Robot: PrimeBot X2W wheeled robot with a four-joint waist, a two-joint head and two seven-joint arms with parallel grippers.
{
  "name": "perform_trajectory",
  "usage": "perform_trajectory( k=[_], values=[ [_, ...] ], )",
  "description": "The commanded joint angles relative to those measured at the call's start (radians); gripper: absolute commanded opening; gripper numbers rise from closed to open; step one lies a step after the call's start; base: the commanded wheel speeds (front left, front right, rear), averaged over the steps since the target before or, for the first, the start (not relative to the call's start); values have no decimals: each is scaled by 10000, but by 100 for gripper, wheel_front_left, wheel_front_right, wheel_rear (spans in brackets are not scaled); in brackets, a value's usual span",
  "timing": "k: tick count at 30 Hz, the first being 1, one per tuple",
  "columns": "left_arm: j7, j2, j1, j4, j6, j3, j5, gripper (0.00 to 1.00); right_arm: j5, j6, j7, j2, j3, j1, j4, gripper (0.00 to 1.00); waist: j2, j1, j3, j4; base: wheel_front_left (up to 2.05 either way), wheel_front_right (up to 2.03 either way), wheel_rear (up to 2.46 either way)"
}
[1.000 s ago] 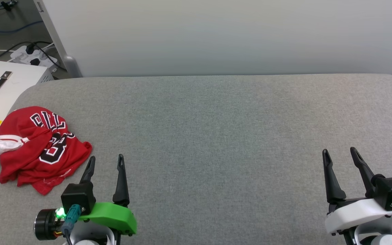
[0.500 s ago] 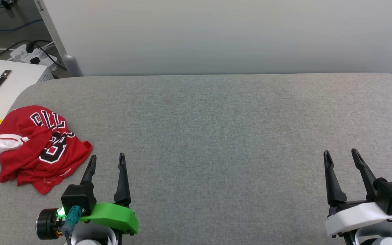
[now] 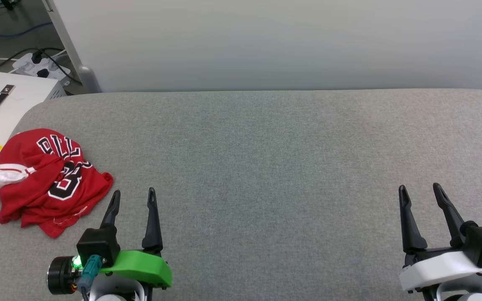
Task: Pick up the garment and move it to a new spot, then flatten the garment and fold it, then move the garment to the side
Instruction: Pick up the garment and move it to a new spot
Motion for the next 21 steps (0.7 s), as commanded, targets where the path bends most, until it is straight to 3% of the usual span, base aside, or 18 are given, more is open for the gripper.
perform_trajectory(
  k=[1, 21],
  values=[
    [-103, -36, -188, 37, 52, -7, -125, 100, 113, -6, -117, -2, 5, 163, -3, 100, 0, 0, 5, 4, 0, 0, 0],
    [-520, -44, -285, 289, 176, -86, -323, 100, 72, -7, -528, -2, -12, 331, 16, 100, 0, 0, 86, 312, 0, 0, 0]
  ],
)
